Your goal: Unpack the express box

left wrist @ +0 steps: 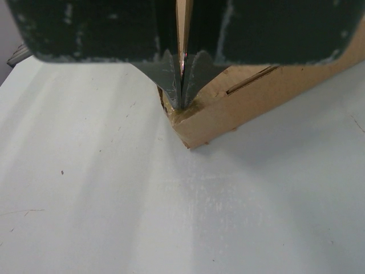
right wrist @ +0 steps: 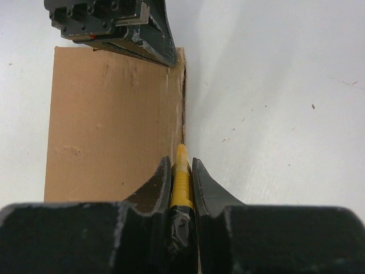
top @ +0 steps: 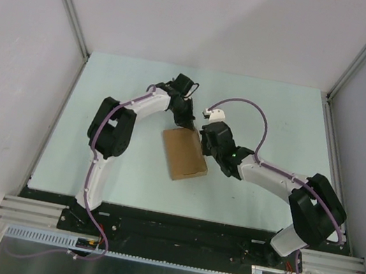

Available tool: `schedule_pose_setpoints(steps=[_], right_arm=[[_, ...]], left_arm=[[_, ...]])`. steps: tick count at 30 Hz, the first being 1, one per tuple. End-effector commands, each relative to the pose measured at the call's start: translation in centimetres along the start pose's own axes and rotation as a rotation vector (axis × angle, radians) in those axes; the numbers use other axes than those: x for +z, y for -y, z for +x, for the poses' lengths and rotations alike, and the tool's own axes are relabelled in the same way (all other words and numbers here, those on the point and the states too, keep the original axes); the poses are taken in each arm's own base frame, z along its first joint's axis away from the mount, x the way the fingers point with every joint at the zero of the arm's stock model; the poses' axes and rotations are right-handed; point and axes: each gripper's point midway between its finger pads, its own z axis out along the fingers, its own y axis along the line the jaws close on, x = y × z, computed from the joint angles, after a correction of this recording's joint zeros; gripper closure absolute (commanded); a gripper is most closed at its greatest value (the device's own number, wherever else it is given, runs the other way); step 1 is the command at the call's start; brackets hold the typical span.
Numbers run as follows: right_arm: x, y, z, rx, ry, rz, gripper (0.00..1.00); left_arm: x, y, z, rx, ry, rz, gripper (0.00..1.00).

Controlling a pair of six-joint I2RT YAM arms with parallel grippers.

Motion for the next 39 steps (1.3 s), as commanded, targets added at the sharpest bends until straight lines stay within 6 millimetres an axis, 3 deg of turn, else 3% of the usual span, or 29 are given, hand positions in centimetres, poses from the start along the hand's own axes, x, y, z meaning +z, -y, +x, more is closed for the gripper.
schedule_pose_setpoints(steps=[1,9,17,24,32,39], right_arm=[[-0.7,0.4,3.7,-0.014,-0.116,0.021,1.00],[0.5,1.5,4.1,0.038,-0.098,0.108,1.00],[-1.1,1.6,3.5,-0.021,-0.102,0.094,1.00],[-2.5,1.3,5.0,-0.034,-0.168,0.068,1.00],[-4.3,0.9,5.4,-0.005,-0.201,0.046,1.00],[-5.7,0.6,7.3,-0.016,-0.267,0.036,1.00]], left_arm=[[2.5,-5.1,2.1,-0.017,-0.053,-0.175,0.95],[2.5,-5.2,2.4,-0.016,-0.061,-0.173,0.95],[2.6,-5.2,2.3,-0.016,-0.061,-0.175,0.96],[2.7,-5.3,2.3,-0.016,-0.059,-0.179,0.96],[2.8,-5.4,2.3,-0.021,-0.060,-0.183,0.96],[2.8,-5.4,2.3,-0.024,-0.058,-0.185,0.96]])
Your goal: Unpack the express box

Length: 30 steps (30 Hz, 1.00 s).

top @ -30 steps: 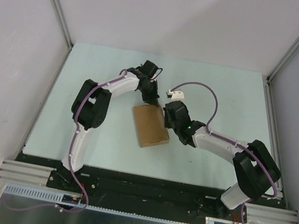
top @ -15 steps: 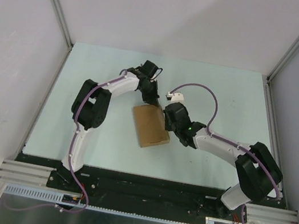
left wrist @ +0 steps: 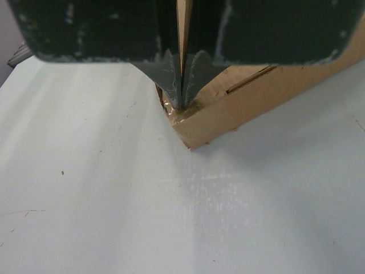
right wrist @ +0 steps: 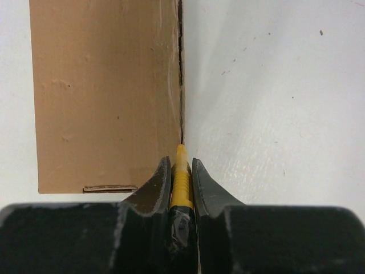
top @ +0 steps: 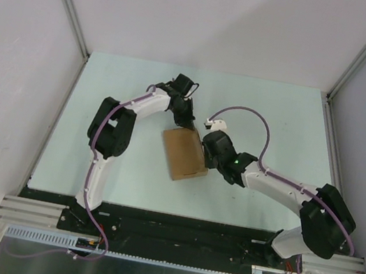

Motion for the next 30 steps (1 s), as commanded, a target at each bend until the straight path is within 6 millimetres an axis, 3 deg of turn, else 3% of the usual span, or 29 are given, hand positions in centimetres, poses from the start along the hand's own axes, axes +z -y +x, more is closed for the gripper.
schedule_pose_setpoints(steps=[1,24,30], right_arm=[[-1.6,0.7,4.0,-0.032,-0.133,0.011,1.00],[-3.9,1.7,5.4,-0.008,-0.139,0.023,1.00],[-3.5,1.4,6.9,0.000,-0.160,0.011,1.00]], left_arm=[[2.7,-5.4,2.2,-0.023,-0.054,-0.187,0.96],[2.9,-5.6,2.3,-0.023,-0.060,-0.190,0.96],[2.9,-5.7,2.4,-0.027,-0.064,-0.190,0.96]])
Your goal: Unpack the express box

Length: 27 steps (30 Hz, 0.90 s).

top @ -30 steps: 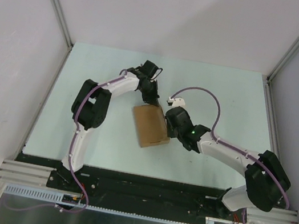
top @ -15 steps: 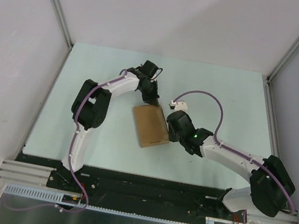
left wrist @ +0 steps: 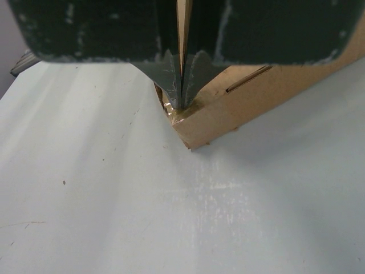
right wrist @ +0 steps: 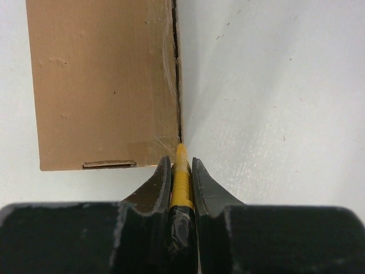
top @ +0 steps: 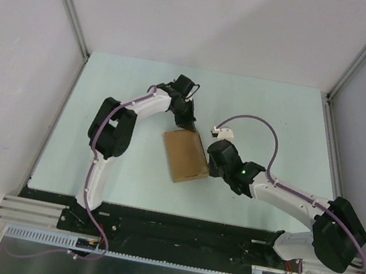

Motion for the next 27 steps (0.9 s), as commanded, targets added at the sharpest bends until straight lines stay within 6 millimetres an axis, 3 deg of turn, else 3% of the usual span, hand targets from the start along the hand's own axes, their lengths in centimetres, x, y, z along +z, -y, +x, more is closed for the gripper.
schedule_pose_setpoints(steps=[1,4,7,15,23,27], right_arm=[[-0.7,0.9,4.8,-0.041,-0.145,0.017,1.00],[0.2,0.8,5.9,-0.040,-0.167,0.026,1.00],[0.9,0.6,5.3,-0.037,-0.134,0.029,1.00],[0.9,-0.5,-2.7,0.025,0.124,0.047,1.00],[-2.2,-0.2,-10.1,0.040,0.377,0.071,1.00],[-3.8,0.2,-12.2,0.056,0.440,0.077,1.00]], left_arm=[[2.9,-6.0,1.6,-0.031,-0.037,-0.200,0.96],[2.9,-6.0,1.7,-0.030,-0.042,-0.196,0.96],[2.9,-5.7,1.9,-0.026,-0.056,-0.181,0.96],[2.8,-3.8,2.0,0.053,-0.073,-0.117,1.00],[2.1,-3.5,1.3,0.143,-0.037,-0.127,1.00],[1.4,-3.3,0.8,0.172,-0.019,-0.124,1.00]])
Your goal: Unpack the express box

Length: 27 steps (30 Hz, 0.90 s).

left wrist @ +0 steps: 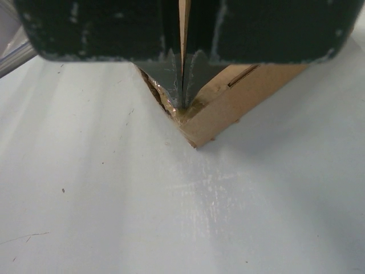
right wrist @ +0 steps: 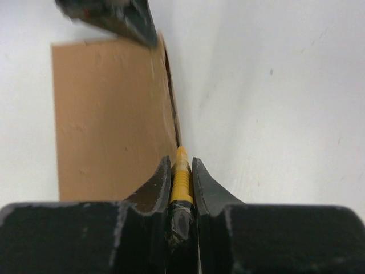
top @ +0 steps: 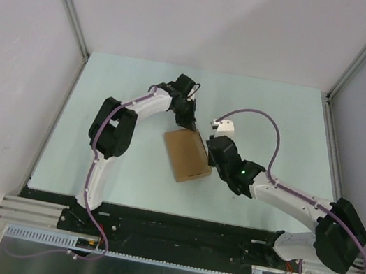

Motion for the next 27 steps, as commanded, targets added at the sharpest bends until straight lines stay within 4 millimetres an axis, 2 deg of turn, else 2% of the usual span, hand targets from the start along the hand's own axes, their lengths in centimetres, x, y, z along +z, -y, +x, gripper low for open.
schedule_pose_setpoints(steps=[1,3,6,7,8,9,10,12,13,16,17,19,20,23,24,27], right_arm=[[-2.5,0.2,-9.5,0.127,0.280,0.001,1.00],[-2.5,0.3,-9.8,0.134,0.285,-0.007,1.00],[-1.6,0.0,-8.9,0.118,0.247,-0.028,1.00],[-1.4,-0.5,-8.4,0.109,0.223,-0.058,1.00],[-1.2,-0.7,-8.1,0.102,0.209,-0.074,1.00],[-1.2,-1.1,-7.8,0.099,0.198,-0.092,1.00],[-1.0,-1.2,-6.5,0.080,0.147,-0.105,1.00],[-0.9,-1.4,-5.7,0.079,0.114,-0.115,1.00],[-0.9,-1.7,-4.9,0.068,0.082,-0.134,1.00],[-1.1,-2.6,-3.7,0.049,0.032,-0.183,1.00],[-1.2,-3.0,-3.4,0.041,0.021,-0.203,1.00],[-1.4,-3.8,-2.3,0.017,-0.022,-0.249,1.00],[-1.7,-4.3,-1.9,0.006,-0.036,-0.268,1.00],[-2.8,-6.4,-0.6,-0.046,-0.084,-0.389,1.00],[-3.7,-7.9,-0.3,-0.071,-0.094,-0.474,1.00],[-5.1,-10.2,0.6,-0.125,-0.114,-0.581,1.00]], left_arm=[[0.9,-3.5,1.0,0.065,-0.020,-0.142,1.00],[0.4,-3.0,0.5,0.075,-0.003,-0.131,1.00],[-1.4,-1.0,-0.5,0.096,0.028,-0.070,0.97],[-2.0,-0.3,-0.8,0.105,0.035,-0.045,0.93],[-3.5,0.9,-1.5,0.121,0.065,-0.015,0.88],[-4.7,2.0,-2.6,0.139,0.102,0.010,0.80],[-5.9,2.7,-3.3,0.156,0.132,0.023,0.76],[-8.4,4.0,-4.9,0.175,0.208,0.034,0.65],[-9.1,3.8,-5.7,0.175,0.238,0.024,0.62],[-9.7,1.1,-6.8,0.140,0.283,-0.061,0.59],[-9.2,-0.4,-6.4,0.122,0.267,-0.095,0.59],[-9.3,-2.9,-6.3,0.062,0.257,-0.129,0.61],[-8.6,-4.8,-5.5,0.034,0.232,-0.168,0.62],[-8.8,-7.6,-4.6,-0.018,0.210,-0.207,0.69],[-8.3,-8.8,-3.5,-0.028,0.183,-0.232,0.70],[-7.9,-10.5,-1.6,-0.044,0.136,-0.257,0.72]])
